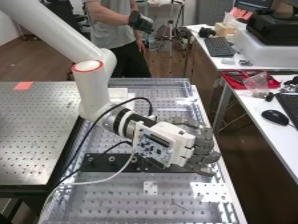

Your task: Grab the chopstick and place it in the clear container

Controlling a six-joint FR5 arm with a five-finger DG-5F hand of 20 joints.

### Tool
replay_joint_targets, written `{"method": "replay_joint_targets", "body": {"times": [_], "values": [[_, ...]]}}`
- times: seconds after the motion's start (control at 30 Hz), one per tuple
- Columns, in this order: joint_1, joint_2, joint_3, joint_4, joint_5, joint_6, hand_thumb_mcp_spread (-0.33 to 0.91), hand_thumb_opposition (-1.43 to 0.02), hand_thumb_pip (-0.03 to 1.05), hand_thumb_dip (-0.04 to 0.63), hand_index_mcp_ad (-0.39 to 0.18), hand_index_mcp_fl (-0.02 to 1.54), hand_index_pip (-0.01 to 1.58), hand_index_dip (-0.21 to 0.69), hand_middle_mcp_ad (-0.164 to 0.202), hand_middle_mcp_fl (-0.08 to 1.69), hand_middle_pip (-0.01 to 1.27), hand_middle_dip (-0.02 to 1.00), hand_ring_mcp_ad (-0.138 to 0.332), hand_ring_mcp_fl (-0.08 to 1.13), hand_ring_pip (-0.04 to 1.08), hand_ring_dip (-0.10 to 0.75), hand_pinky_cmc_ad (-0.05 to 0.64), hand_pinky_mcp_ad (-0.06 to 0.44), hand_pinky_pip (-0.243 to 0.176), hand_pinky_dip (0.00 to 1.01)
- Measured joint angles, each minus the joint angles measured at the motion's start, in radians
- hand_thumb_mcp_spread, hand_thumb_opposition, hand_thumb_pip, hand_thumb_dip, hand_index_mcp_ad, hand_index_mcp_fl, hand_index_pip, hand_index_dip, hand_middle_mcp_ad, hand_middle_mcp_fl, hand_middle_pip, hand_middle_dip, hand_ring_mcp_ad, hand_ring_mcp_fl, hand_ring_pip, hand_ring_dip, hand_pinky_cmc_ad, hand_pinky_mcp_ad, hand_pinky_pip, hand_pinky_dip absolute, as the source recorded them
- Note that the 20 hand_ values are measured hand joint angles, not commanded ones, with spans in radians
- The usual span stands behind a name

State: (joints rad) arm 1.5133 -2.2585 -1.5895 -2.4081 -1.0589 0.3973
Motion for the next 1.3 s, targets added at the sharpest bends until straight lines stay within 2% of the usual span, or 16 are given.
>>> {"method": "replay_joint_targets", "body": {"times": [0.07,0.17,0.33,0.37,0.5,0.57,0.63,0.8,1.2,1.3], "values": [[0.001,0.0,-0.001,0.006,0.004,-0.001,0.61,-0.85,0.64,0.309,-0.01,0.27,1.52,0.073,0.052,0.57,0.9,0.75,0.065,0.59,0.1,0.581,0.415,0.194,0.087,0.18],[0.003,0.0,-0.001,0.01,0.016,-0.004,0.62,-0.91,0.62,0.298,-0.019,0.4,1.52,0.054,0.047,0.67,0.92,0.74,0.066,0.63,0.1,0.581,0.414,0.202,0.091,0.18],[0.007,-0.001,-0.001,0.015,0.03,-0.007,0.67,-0.95,0.6,0.298,-0.019,0.45,1.51,0.052,0.044,0.71,0.92,0.74,0.068,0.66,0.1,0.592,0.417,0.213,0.087,0.18],[0.008,-0.002,-0.001,0.017,0.032,-0.009,0.67,-0.94,0.6,0.298,-0.023,0.47,1.51,0.052,0.033,0.71,0.92,0.74,0.07,0.68,0.1,0.592,0.419,0.232,0.087,0.18],[0.01,-0.005,0.002,0.019,0.038,-0.012,0.67,-0.95,0.6,0.298,-0.024,0.49,1.49,0.049,0.028,0.72,0.92,0.74,0.072,0.69,0.11,0.592,0.417,0.234,0.087,0.18],[0.01,-0.006,0.004,0.019,0.035,-0.016,0.67,-0.95,0.6,0.298,-0.024,0.51,1.47,0.03,0.028,0.72,0.92,0.74,0.072,0.69,0.1,0.592,0.438,0.229,0.091,0.18],[0.01,-0.007,0.007,0.018,0.033,-0.017,0.67,-0.96,0.59,0.297,-0.012,0.54,1.46,0.016,0.016,0.74,0.91,0.73,0.066,0.71,0.1,0.592,0.438,0.25,0.087,0.18],[0.008,-0.009,0.019,0.009,0.027,-0.027,0.67,-0.97,0.59,0.297,0.026,0.57,1.42,0.0,0.019,0.77,0.89,0.74,0.068,0.71,0.1,0.592,0.433,0.248,0.091,0.18],[-0.002,-0.003,0.068,-0.032,0.006,-0.082,0.67,-0.99,0.58,0.297,0.028,0.58,1.4,-0.005,0.019,0.83,0.85,0.73,0.07,0.73,0.1,0.592,0.435,0.265,0.089,0.18],[-0.005,0.004,0.077,-0.043,0.0,-0.098,0.67,-0.99,0.58,0.288,0.028,0.58,1.39,-0.005,0.019,0.83,0.84,0.73,0.066,0.75,0.1,0.592,0.436,0.265,0.106,0.18]]}}
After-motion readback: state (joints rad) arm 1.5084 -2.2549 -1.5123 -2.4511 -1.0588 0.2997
